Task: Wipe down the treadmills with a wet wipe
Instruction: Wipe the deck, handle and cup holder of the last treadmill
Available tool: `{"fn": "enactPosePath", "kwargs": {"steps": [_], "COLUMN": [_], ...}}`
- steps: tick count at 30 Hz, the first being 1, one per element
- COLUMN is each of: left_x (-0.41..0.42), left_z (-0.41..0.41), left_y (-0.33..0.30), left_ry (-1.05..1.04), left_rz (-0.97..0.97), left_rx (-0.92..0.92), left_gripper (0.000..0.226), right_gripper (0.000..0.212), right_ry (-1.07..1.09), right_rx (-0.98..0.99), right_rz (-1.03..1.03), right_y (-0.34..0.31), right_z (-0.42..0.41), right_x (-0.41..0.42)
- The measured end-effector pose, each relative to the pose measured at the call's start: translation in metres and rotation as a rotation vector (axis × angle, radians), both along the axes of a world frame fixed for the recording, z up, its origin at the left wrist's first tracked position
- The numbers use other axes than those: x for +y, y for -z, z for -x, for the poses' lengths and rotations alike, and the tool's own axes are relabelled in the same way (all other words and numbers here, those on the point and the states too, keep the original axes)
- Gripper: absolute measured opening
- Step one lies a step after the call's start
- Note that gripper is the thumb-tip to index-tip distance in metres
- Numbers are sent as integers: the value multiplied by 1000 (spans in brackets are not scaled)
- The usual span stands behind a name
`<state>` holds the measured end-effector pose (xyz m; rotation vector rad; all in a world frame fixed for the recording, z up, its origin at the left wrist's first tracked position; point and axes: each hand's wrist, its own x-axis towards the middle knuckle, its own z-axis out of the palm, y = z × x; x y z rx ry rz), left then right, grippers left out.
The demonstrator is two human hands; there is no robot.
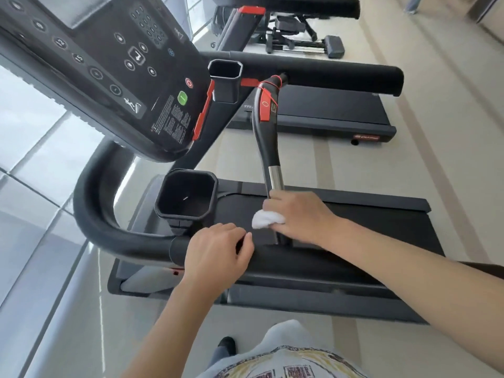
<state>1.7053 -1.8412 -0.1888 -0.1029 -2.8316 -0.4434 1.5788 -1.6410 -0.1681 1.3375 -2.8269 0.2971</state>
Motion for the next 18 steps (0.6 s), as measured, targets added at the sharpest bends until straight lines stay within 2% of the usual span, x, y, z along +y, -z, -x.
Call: {"fn": "enactPosePath", "kwargs": {"steps": [3, 6, 10, 13, 18], "left_x": [1, -1, -5, -9, -11], "left_z": [2, -2, -3, -4, -6], "left_y": [-2, -1, -2, -2, -2], "left_ry": [16, 58, 69, 130, 169], "left_rz": [18, 4, -57, -66, -86], "left_rx": [13, -19, -50, -22, -41], "left_gripper": [46, 47, 44, 43, 36], "right_gripper": [18, 17, 18, 40, 29], "right_ry": [210, 376, 414, 428, 567], "right_rx": [88, 65, -78, -198, -156], "right_rz": [116, 133, 34, -33, 9], "right_y": [-18, -30, -33, -34, -35], "right_z": [30, 39, -4, -50, -79], "right_x": [-29, -48, -51, -44, -19]}}
